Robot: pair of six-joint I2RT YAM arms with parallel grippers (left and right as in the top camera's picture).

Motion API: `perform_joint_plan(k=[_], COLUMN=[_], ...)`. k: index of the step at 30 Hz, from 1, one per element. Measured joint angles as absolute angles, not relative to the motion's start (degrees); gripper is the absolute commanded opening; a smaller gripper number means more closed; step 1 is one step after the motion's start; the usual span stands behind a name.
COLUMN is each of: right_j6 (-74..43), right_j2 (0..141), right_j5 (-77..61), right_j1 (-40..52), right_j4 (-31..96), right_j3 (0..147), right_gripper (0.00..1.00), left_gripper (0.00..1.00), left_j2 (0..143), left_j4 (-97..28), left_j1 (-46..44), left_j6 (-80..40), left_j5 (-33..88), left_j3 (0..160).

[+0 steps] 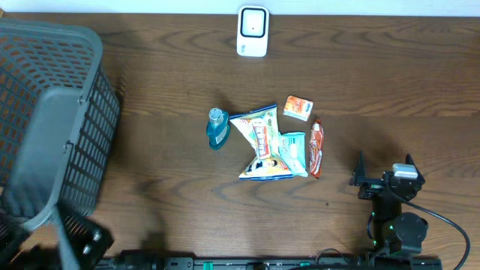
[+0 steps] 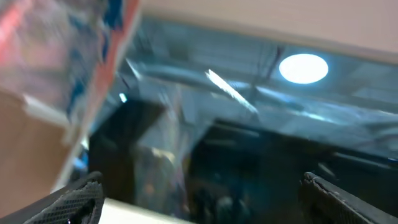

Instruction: Scan the item barcode

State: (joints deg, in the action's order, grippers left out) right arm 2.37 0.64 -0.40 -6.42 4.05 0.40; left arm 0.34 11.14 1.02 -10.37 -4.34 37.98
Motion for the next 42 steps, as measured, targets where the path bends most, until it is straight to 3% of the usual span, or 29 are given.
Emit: perform_joint_plan(k=[19, 31, 42], right_j6=[2.37, 2.37, 2.37], right_j2=[0.64, 0.64, 0.64], right_j5=[-0.40, -0.40, -0.38], right_j1=[-6.42, -6.42, -6.42], right_j4=[4.03, 4.03, 4.01], right_j3=[0.40, 0.40, 0.40], right_gripper=[0.99, 0.99, 0.99], left_gripper=[0.98, 0.98, 0.98], left_j2=[0.60, 0.67, 0.73], left_j4=[13.32, 0.75, -13.91], left_j1=[1.02, 1.02, 1.02], left_j6=[-15.05, -4.54, -2.70], left_j5=[4.93, 6.13, 6.11], left_j3=[7.66, 5.26, 5.65])
